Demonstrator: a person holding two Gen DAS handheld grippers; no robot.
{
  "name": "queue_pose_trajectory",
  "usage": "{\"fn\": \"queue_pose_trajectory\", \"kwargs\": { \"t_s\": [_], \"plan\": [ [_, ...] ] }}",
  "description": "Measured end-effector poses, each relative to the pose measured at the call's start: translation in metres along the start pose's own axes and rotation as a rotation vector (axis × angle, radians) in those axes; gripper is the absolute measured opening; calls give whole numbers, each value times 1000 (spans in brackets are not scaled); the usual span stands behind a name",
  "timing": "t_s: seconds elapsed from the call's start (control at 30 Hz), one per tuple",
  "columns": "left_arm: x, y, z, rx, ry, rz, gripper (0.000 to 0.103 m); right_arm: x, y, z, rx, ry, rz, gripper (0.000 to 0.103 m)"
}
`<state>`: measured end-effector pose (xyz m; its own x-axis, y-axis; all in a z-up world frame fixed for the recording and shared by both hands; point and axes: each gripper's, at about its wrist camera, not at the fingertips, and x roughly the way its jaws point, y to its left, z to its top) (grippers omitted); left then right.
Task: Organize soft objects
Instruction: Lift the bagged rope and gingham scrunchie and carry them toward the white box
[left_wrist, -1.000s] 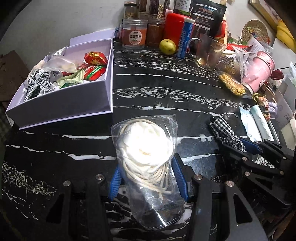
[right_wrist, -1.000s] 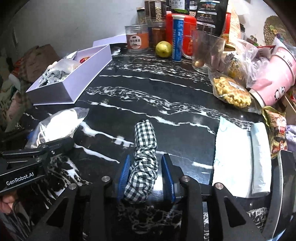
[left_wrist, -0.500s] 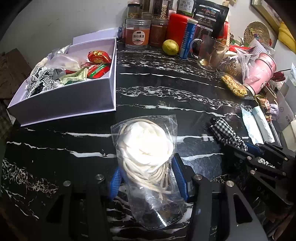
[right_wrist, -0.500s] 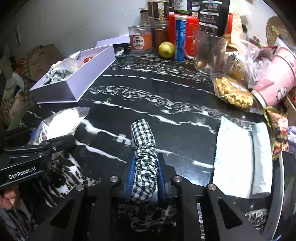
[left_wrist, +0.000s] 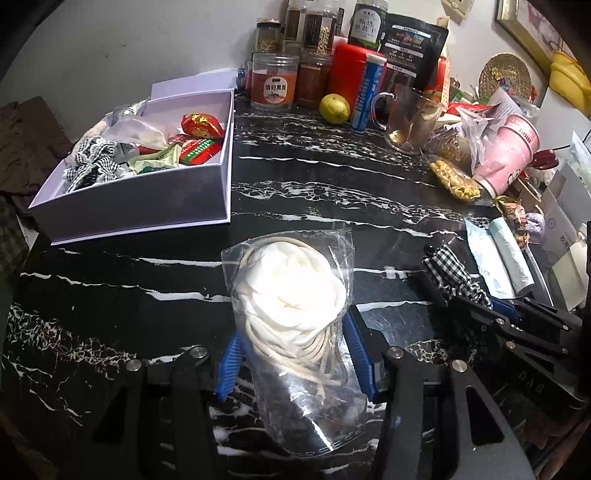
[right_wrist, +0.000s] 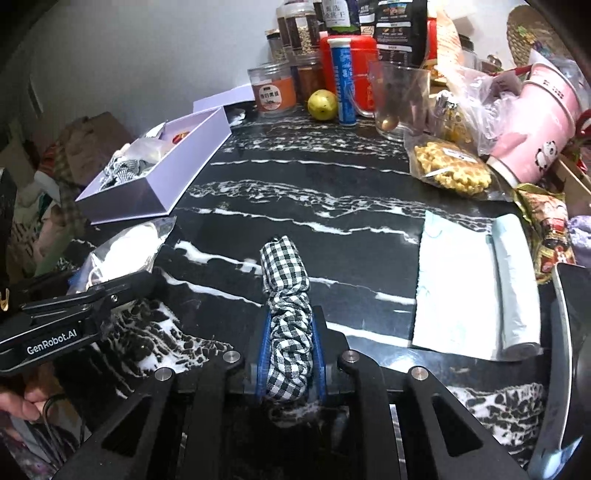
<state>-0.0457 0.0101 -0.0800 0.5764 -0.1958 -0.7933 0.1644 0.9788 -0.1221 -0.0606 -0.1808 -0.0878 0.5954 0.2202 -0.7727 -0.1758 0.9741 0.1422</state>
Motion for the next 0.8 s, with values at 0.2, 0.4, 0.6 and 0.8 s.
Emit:
{"fn": "queue_pose_trajectory", "kwargs": {
  "t_s": [0.2,0.4,0.6,0.8],
  "plan": [
    [-10,-1,-4,-15,-13,-12,51,-12,4,-1,-14,-23,14,20],
    [-22,0,-6,-18,-37,-5,51,-20,5,-1,-11,-40,31,20],
    [-43,9,-2,-47,-93,17,51,-30,13,7,-37,-68,58,20],
    [-61,18,5,-79,-146,39,51,-41,30,24,-99,-109,99,20]
  ]
}}
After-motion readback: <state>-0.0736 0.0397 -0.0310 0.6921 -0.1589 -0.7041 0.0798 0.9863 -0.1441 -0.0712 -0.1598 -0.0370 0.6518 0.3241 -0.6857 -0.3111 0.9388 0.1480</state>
